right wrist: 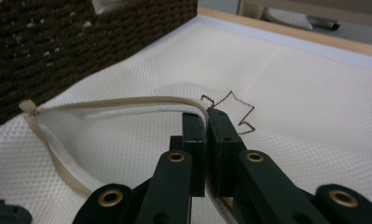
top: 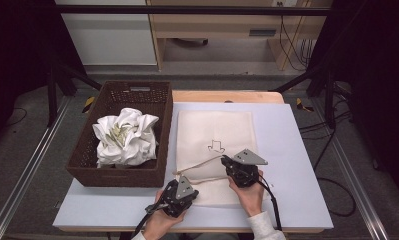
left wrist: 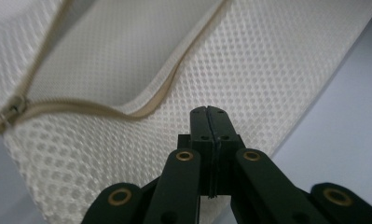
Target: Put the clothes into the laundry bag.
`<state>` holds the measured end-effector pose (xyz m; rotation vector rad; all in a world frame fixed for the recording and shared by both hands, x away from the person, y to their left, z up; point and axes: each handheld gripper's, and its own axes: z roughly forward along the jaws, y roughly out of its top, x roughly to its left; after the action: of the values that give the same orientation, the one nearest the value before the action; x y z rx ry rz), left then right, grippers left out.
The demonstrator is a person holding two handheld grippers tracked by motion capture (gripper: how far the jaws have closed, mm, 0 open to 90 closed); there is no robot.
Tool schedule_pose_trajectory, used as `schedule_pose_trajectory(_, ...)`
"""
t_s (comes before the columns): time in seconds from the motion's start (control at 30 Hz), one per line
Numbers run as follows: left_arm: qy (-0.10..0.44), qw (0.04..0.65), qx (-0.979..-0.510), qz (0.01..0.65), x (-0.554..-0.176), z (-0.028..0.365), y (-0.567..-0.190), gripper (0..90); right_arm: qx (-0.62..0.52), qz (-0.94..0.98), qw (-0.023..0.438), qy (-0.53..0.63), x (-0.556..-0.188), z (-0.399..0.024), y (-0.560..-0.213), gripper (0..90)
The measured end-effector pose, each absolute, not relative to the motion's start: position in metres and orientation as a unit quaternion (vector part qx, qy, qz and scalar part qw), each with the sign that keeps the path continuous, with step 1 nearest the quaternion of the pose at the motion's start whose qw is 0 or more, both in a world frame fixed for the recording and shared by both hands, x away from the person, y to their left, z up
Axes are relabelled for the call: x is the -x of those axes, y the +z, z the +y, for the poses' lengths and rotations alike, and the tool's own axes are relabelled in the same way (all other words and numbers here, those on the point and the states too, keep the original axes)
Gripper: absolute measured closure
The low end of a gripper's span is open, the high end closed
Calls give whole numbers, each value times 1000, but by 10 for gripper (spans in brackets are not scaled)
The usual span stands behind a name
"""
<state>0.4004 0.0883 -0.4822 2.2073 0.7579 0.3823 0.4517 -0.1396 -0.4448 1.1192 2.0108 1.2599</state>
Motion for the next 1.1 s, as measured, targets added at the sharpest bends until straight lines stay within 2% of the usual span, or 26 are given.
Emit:
schedule_pose_trajectory(0.23,152,383,-861,298,-399,90,-483,892,-401,713,282,501,-451,-138,-431,872)
schedule_pose_trajectory(0.43,150,385,-860,300,-400,90,-483,890,-399,706,282,512,-451,-139,-427,872)
schedule_pose_trajectory(0.6,156,407,-848,302,-396,98,-471,841,-402,711,279,505,-450,-140,-431,871)
schedule_pose_trajectory(0.73,164,440,-826,313,-393,112,-453,747,-403,713,273,505,-448,-141,-433,871)
schedule_pose_trajectory(0.77,166,451,-818,316,-392,116,-447,713,-404,713,273,504,-447,-142,-434,871)
schedule_pose_trajectory(0.8,168,457,-814,316,-392,119,-444,641,-404,714,273,503,-446,-143,-434,871)
schedule_pose_trajectory(0.87,174,471,-803,321,-392,126,-435,580,-406,713,270,504,-445,-144,-433,871)
schedule_pose_trajectory(0.9,176,477,-798,323,-392,129,-431,580,-405,713,270,505,-445,-145,-433,871)
schedule_pose_trajectory(1.03,187,498,-781,326,-392,142,-413,460,-405,712,267,508,-443,-147,-432,870)
schedule_pose_trajectory(1.1,197,507,-773,327,-392,150,-404,429,-404,713,266,508,-443,-147,-432,869)
